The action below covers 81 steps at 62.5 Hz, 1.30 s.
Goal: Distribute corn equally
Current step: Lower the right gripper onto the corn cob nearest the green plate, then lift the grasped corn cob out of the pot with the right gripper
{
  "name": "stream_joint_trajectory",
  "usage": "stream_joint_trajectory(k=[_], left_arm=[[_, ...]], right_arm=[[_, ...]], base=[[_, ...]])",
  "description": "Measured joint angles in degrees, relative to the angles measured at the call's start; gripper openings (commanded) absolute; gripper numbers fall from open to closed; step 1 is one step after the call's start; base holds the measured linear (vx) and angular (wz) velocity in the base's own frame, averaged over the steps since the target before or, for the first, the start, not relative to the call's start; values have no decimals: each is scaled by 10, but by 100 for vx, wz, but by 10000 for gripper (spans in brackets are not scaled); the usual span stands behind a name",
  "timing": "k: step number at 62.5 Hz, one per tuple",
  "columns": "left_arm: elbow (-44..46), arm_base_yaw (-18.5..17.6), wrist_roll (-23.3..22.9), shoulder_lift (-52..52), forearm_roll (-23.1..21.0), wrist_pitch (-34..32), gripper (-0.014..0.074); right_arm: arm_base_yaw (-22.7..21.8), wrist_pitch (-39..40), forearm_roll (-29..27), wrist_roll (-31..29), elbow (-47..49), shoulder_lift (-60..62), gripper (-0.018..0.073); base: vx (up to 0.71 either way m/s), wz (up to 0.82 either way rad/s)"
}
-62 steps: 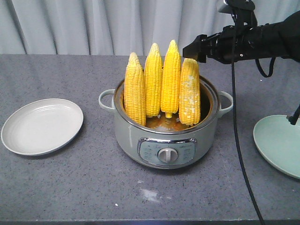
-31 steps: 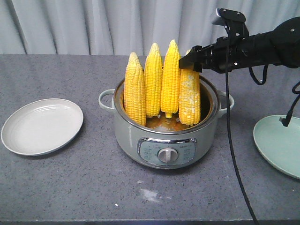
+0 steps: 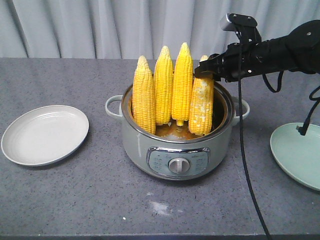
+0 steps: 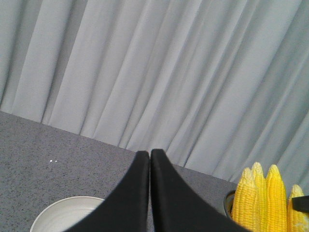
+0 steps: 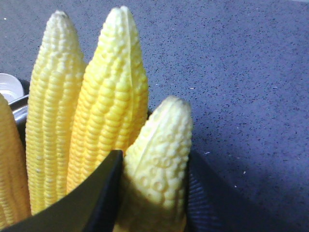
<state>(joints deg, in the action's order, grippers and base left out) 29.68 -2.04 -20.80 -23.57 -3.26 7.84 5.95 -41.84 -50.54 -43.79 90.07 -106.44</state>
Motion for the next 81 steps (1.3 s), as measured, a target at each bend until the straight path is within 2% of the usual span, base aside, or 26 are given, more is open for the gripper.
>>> stream_joint_trajectory(k=[16, 27, 33, 37, 41, 42, 43, 49, 55, 59, 65, 74, 81], left_arm=[[0, 0, 0, 0, 0, 0, -6], [0, 0, 0, 0, 0, 0, -6], [0, 0, 0, 0, 0, 0, -6], [0, 0, 0, 0, 0, 0, -6], [0, 0, 0, 0, 0, 0, -6], [0, 0, 0, 0, 0, 0, -6], [0, 0, 0, 0, 0, 0, -6], [0, 0, 0, 0, 0, 0, -6], [0, 0, 0, 0, 0, 0, -6], [0, 0, 0, 0, 0, 0, -6], [0, 0, 0, -1, 0, 0, -6], [0, 0, 0, -10, 0, 1, -6], [0, 0, 0, -12, 0, 2, -6]], right_arm=[[0, 13, 5, -3, 0, 29, -8], [0, 44, 6, -8, 0, 110, -6], [-16, 61, 6, -15, 0, 172, -5], [-43, 71, 5, -13, 0, 216, -5], [-89, 78, 3, -9, 1, 257, -4], [-107, 78, 3, -8, 1, 268, -4], [-166, 68, 4, 1, 2, 293, -4], [-276, 23, 11, 26, 4, 309, -4], [-368, -37, 16, 54, 4, 287, -4], [-409, -79, 20, 69, 4, 259, -4], [-440, -154, 33, 78, 4, 206, -4], [-446, -247, 55, 78, 3, 122, -4], [-446, -273, 58, 74, 1, 77, -4]], base=[[0, 0], [0, 0], [0, 0], [0, 0], [0, 0], [0, 0], [0, 0], [0, 0], [0, 0], [0, 0], [0, 0], [0, 0], [0, 0]])
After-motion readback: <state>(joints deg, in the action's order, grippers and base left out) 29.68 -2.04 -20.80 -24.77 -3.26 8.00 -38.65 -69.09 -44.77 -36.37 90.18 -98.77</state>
